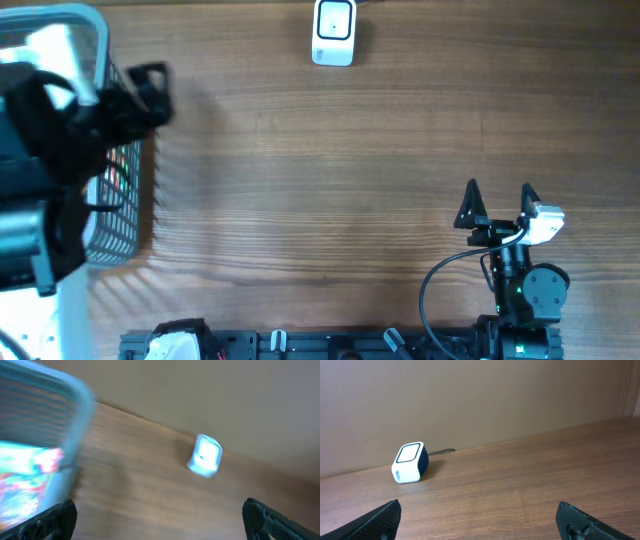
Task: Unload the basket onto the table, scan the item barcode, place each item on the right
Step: 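Lower the left gripper into the basket and grasp the green-capped bottle, then carry the bottle to the table center and set it upright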
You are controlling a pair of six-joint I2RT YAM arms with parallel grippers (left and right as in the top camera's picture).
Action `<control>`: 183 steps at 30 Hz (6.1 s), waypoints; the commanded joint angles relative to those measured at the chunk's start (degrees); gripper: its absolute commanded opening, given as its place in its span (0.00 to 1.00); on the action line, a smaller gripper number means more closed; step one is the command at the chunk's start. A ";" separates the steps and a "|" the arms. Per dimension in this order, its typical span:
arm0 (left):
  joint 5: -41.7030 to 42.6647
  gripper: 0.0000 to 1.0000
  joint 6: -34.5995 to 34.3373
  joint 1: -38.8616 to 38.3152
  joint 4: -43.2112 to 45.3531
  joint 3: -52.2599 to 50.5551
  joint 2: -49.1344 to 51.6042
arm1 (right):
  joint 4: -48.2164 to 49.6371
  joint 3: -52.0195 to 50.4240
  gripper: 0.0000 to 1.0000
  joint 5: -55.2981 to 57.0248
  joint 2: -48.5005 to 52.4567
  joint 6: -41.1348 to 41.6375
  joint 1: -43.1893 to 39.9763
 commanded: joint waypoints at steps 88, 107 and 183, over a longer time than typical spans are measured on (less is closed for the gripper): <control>-7.56 0.89 -6.05 37.29 1.55 -14.58 42.99 | 0.13 -0.07 1.00 0.57 -0.11 -0.63 0.20; -5.73 0.49 -6.36 37.27 -9.90 -2.91 42.27 | 0.13 -0.07 1.00 0.57 -0.11 -0.68 0.20; -17.62 0.73 -75.52 -52.41 -7.82 20.24 68.57 | 0.13 -0.07 1.00 0.57 -0.11 -0.66 0.20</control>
